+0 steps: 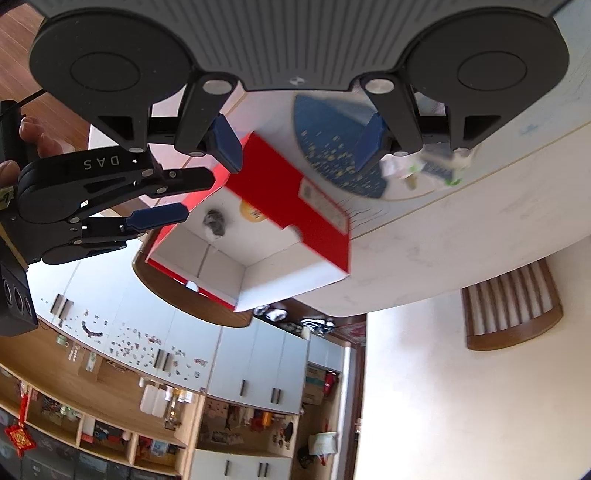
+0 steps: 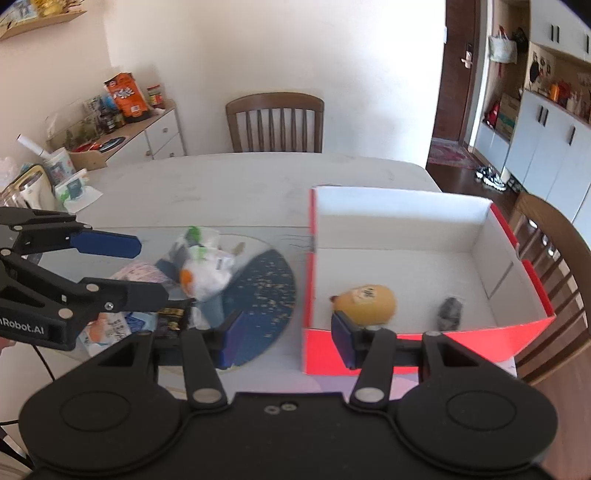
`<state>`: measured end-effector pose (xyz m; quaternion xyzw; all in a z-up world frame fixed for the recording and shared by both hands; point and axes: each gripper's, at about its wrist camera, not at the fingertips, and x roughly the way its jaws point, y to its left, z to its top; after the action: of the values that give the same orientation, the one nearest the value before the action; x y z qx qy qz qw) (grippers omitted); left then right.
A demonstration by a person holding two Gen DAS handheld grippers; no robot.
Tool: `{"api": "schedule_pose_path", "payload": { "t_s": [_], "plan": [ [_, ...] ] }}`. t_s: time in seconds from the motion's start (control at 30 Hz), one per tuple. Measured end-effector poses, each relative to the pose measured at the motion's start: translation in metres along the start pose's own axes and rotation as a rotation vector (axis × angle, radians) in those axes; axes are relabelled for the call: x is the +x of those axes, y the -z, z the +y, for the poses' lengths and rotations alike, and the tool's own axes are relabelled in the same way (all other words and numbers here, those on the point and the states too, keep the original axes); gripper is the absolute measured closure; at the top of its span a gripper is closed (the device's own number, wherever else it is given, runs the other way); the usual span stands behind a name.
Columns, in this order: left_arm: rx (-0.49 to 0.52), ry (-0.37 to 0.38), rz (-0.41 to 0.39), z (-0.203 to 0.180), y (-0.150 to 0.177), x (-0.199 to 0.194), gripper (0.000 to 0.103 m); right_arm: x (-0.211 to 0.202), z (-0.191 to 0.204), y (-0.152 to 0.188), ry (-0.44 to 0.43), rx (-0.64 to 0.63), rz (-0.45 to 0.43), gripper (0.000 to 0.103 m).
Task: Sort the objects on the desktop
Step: 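Withdraw both tools from the red shoebox back toward the snack pile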
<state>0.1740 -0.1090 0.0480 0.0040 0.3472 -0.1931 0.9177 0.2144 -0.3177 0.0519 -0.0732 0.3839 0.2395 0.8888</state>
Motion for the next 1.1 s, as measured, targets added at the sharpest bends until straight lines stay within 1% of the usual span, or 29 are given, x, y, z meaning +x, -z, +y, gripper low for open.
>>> {"api": "schedule_pose_path", "payload": {
  "t_s": [0.23, 0.37, 0.43, 0.47, 0.53, 0.63, 0.73, 0.8, 0.83, 0.97, 1.03, 1.07, 1.1],
  "plan": [
    [-0.065, -0.046, -0.012, 0.032, 0.029, -0.033, 0.037, 0.003, 0.039, 0.003, 0.010, -0.020, -0.026, 0.052],
    [-0.097, -0.068, -0.019, 0.048, 0.045, -0.047, 0.037, 0.005, 0.056, 0.005, -0.003, -0.004, -0.040, 0.051],
    [-0.104, -0.090, -0.025, 0.053, 0.052, -0.053, 0.033, 0.006, 0.063, 0.006, -0.003, 0.000, -0.051, 0.048],
    [-0.108, -0.103, -0.028, 0.056, 0.055, -0.056, 0.030, 0.007, 0.067, 0.007, -0.005, 0.003, -0.055, 0.045],
    [-0.118, -0.130, -0.037, 0.062, 0.061, -0.062, 0.027, 0.009, 0.075, 0.008, -0.009, 0.001, -0.060, 0.039],
    [-0.149, -0.164, -0.036, 0.071, 0.068, -0.067, 0.021, 0.012, 0.086, 0.011, -0.014, 0.000, -0.065, 0.038],
    [-0.174, -0.204, -0.030, 0.081, 0.075, -0.071, 0.020, 0.018, 0.097, 0.015, -0.025, -0.003, -0.057, 0.034],
    [-0.184, -0.235, -0.019, 0.086, 0.081, -0.072, 0.017, 0.022, 0.104, 0.017, -0.023, -0.014, -0.050, 0.023],
    [-0.192, -0.242, -0.011, 0.089, 0.085, -0.072, 0.017, 0.024, 0.107, 0.018, -0.017, -0.018, -0.053, 0.021],
    [-0.223, -0.260, -0.002, 0.098, 0.097, -0.072, 0.015, 0.031, 0.115, 0.021, -0.023, -0.022, -0.056, 0.021],
    [-0.232, -0.276, -0.004, 0.101, 0.099, -0.073, 0.004, 0.033, 0.118, 0.022, -0.028, -0.019, -0.054, 0.021],
    [-0.234, -0.282, -0.007, 0.101, 0.100, -0.074, 0.000, 0.034, 0.119, 0.022, -0.030, -0.019, -0.053, 0.020],
    [-0.236, -0.286, -0.011, 0.103, 0.100, -0.075, 0.000, 0.035, 0.121, 0.021, -0.030, -0.019, -0.054, 0.020]
  ]
}}
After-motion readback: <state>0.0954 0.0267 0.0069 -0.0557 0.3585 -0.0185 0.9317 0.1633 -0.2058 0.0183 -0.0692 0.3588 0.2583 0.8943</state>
